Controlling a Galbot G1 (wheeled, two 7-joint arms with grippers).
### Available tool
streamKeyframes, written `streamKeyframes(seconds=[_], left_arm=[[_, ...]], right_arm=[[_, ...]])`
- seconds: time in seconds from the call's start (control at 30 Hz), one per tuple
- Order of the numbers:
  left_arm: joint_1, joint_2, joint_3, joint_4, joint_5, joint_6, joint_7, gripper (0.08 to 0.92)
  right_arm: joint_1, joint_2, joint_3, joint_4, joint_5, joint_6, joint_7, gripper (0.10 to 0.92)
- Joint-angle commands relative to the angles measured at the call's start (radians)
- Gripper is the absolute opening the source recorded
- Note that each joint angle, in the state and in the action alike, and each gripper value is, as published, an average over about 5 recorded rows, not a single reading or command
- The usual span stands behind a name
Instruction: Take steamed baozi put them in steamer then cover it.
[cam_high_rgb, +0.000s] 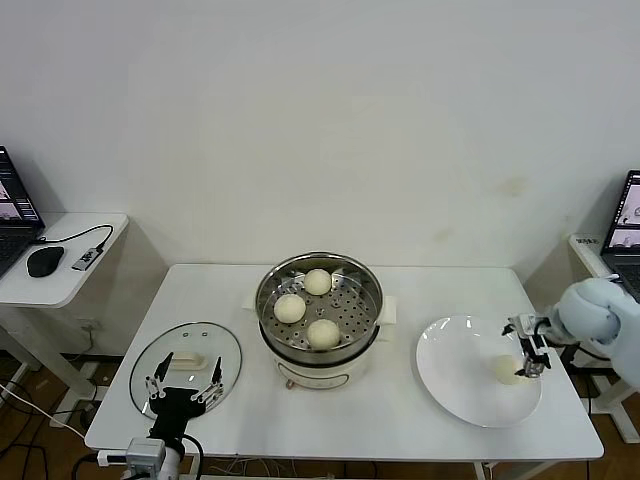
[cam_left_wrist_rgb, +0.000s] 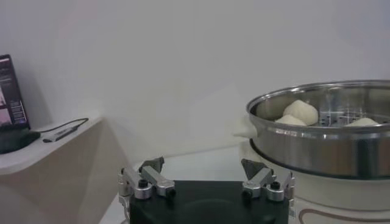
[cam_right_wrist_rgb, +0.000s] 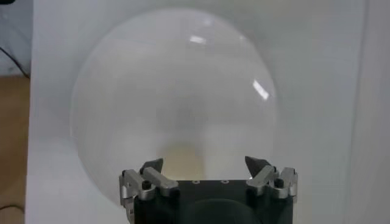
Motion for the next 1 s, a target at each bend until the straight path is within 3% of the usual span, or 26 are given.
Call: streamKeyframes(seconds=[0.03, 0.57, 1.0], left_arm=[[0.0, 0.0, -0.001, 0.001, 0.001, 0.001, 0.0, 0.823], [0.0, -0.004, -0.003, 0.001, 0.002, 0.0, 0.0, 0.823], [0.003, -0.005, -0.004, -0.002, 0.005, -0.002, -0.001, 0.823]], right_arm=[[-0.165, 0.026, 0.128, -0.084, -0.065, 0.005, -0.007, 0.823], [-0.123, 0.124, 0.095, -0.176, -0.082, -0.001, 0.02, 0.815], [-0.104, 0.152, 0.086, -0.179, -0.08, -0.023, 0.031, 0.68]])
